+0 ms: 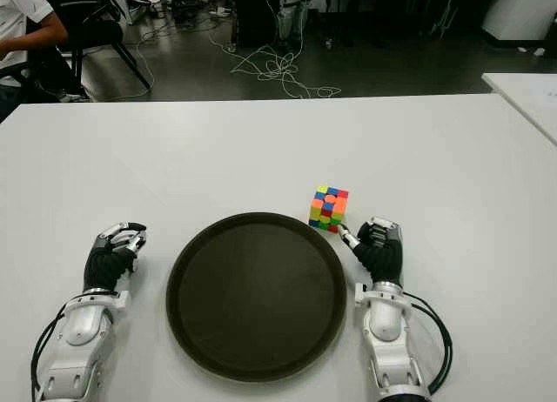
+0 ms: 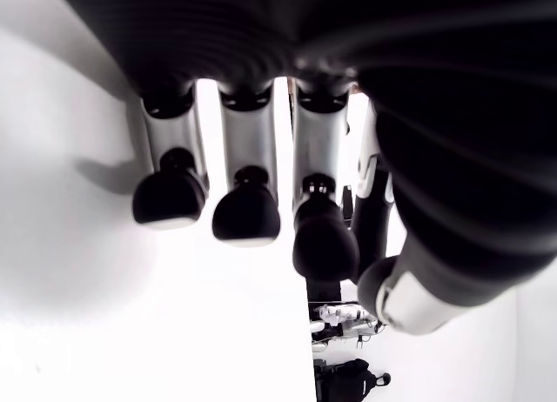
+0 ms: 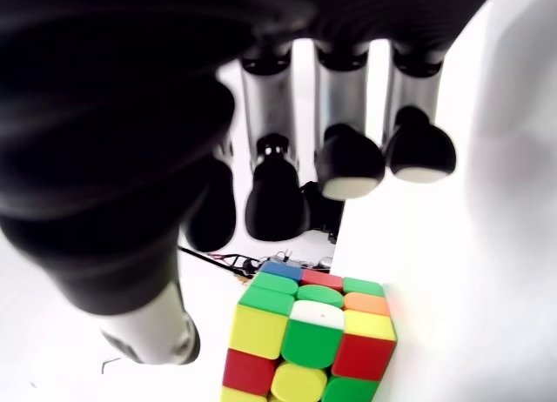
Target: Pick up the Rubik's Cube and put it in the plate
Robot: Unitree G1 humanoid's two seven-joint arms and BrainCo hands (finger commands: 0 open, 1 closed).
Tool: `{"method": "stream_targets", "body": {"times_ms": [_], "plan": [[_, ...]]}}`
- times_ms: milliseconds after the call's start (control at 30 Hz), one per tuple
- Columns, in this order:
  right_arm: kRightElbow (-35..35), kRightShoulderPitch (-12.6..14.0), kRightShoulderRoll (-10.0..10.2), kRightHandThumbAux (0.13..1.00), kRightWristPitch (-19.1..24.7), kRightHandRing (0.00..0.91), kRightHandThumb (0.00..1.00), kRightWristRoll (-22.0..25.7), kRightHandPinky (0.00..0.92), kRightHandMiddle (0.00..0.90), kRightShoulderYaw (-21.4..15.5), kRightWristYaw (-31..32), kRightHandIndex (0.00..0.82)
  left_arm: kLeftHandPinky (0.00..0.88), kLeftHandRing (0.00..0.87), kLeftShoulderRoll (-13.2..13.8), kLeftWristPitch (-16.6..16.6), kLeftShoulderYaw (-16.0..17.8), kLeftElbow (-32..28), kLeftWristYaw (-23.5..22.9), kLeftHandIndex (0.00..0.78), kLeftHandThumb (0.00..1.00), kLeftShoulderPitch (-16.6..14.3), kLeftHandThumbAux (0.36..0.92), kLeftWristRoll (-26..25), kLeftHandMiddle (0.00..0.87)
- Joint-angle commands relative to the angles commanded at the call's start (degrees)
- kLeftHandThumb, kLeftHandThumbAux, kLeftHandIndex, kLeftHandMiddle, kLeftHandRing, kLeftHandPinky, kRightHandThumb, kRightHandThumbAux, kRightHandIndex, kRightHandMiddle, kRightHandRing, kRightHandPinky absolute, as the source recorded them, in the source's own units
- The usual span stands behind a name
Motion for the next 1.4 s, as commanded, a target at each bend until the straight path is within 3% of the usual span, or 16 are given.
{"method": "stream_targets", "body": {"times_ms": [1400], "plan": [[-0.14,0.01,0.21,0.816,-0.35,0.844,0.190,0.52,0.853,0.816,-0.11,0.12,0.718,0.812,0.820,-0.31,-0.78,0.26,0.13,-0.53,0.444,0.710,0.20,0.704,-0.82,0.815]]}}
